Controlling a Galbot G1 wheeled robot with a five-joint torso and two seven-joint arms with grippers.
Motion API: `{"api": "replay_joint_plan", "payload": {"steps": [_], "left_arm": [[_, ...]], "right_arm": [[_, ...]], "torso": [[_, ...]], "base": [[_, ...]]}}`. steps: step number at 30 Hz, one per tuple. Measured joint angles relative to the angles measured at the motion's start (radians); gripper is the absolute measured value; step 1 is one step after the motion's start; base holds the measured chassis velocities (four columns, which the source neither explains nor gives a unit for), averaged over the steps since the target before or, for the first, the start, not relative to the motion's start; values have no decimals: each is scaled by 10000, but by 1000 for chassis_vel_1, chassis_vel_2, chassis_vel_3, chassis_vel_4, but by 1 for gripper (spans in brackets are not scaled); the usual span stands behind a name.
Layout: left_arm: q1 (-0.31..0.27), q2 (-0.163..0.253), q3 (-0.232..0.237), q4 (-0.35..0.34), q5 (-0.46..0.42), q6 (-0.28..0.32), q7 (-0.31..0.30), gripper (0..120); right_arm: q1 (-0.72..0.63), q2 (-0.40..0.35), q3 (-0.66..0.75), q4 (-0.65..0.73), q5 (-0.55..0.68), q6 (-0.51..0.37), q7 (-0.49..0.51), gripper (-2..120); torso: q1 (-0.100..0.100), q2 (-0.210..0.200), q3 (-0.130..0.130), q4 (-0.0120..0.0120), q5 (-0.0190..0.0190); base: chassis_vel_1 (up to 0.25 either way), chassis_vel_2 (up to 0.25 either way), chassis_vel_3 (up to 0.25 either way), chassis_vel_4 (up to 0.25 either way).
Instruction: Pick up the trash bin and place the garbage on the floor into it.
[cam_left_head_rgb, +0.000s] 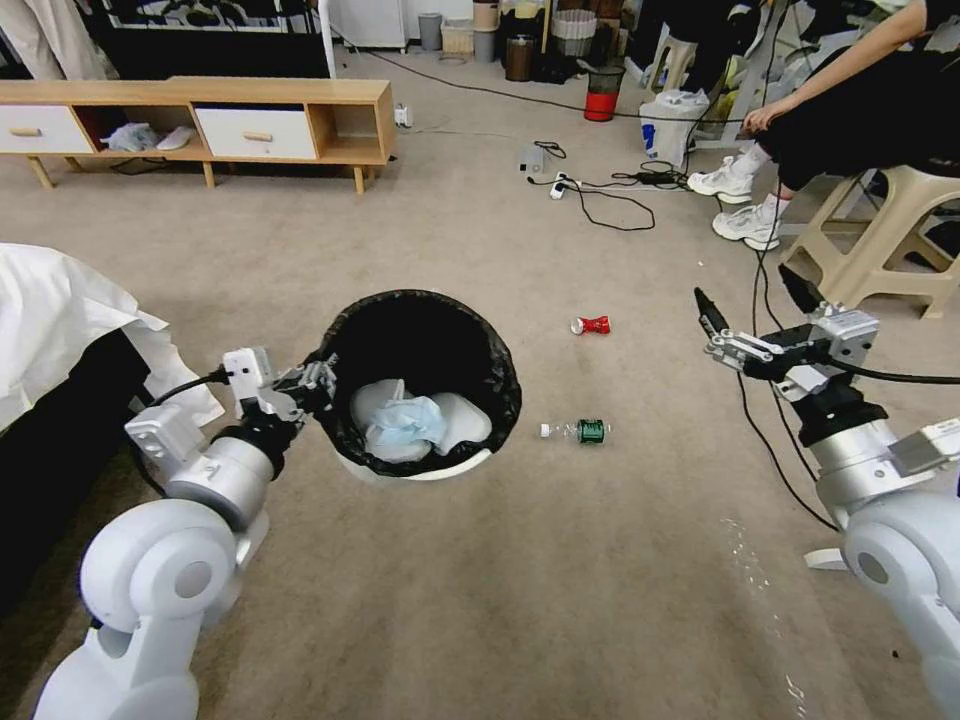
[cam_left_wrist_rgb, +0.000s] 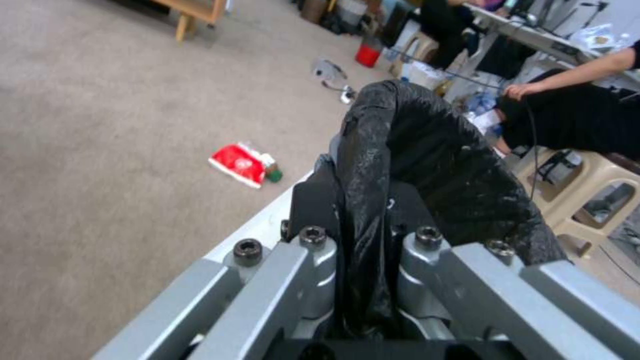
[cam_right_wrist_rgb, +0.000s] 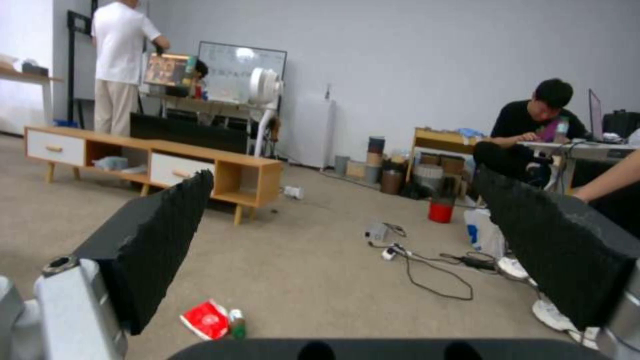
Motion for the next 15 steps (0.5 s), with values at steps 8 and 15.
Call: {"api": "replay_joint_plan", "payload": {"steps": [8,15], "left_arm": [[-62,10,-220,-67,-633,758,-1237,7],[-100,102,-369,1,-657,904,-1458,7]], "right_arm": [[-199,269,110,-120,-354,-380,32,100],[-268,576,21,-101,-406,-1307,797,100]], "torso": [[0,0,0,0,0],[-1,0,0,-1,0]], "base": [[0,0,0,0],[0,0,0,0]]}}
